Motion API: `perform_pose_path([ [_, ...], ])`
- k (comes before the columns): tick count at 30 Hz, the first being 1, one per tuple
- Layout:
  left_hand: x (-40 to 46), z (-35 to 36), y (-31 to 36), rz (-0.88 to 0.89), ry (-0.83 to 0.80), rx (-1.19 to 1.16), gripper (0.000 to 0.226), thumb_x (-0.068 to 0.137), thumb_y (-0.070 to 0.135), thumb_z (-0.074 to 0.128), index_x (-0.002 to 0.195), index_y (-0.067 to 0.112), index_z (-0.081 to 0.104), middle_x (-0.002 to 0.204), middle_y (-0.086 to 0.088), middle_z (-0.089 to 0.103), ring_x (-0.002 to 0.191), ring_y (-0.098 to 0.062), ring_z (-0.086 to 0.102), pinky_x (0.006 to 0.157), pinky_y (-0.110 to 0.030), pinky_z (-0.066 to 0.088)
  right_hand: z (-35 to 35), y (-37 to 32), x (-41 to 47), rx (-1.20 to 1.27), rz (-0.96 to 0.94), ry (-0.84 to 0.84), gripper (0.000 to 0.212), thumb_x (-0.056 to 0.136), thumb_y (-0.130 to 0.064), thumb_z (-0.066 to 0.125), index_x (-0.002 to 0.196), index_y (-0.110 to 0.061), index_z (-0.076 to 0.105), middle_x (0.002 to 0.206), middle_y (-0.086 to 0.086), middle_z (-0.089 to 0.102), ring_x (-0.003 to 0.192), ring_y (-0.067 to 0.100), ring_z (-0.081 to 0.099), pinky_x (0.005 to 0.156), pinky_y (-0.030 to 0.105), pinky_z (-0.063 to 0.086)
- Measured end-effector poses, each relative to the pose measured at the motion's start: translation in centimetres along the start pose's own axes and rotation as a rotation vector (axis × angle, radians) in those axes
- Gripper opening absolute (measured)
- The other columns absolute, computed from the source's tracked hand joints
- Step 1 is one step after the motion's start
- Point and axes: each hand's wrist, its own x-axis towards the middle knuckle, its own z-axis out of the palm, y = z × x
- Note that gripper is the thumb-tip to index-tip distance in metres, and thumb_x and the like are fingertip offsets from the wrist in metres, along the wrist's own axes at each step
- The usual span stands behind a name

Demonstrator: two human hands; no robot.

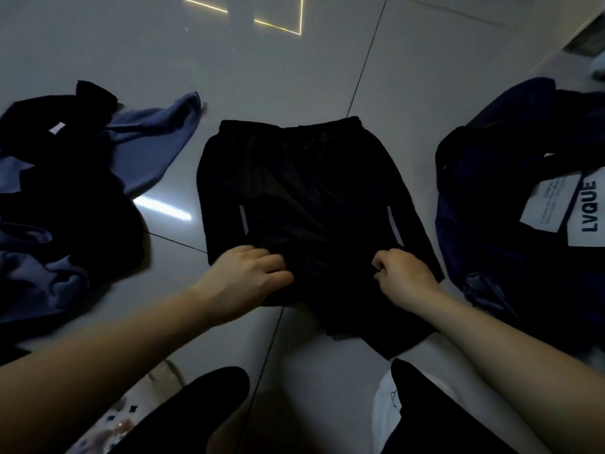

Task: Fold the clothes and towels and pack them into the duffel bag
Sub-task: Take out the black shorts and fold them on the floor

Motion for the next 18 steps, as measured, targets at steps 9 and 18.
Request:
perform_pose_path([
  [9,-12.8,1.6,-3.7,-0.347,-0.204,0.109,0.035,0.077,0.026,0.037,0.086,0.016,0.069,0.084,-0.007,0.068,0.067,-0.027,0.068,0.055,-0.036,0.052,-0.9,-0.4,1.5,-0.037,-0.08,0.105,0.013,0.098,-0.008,0.047,0.105,-0.007,0.058,0.104,0.009,0.051,0.085,0.025,0.053,0.067,0.033,0.041],
  [18,-5.0,3.4,1.1,-0.203,-0.048,0.04,0.076,0.064,0.049,0.065,0.132,0.02,0.047,0.115,-0.005,0.062,0.093,-0.025,0.063,0.069,-0.032,0.051,0.3,-2.9,0.8,0.077,-0.076,-0.086,0.029,0.095,-0.022,0.057,0.122,-0.019,0.047,0.102,0.004,0.059,0.086,0.021,0.058,0.07,0.038,0.053],
])
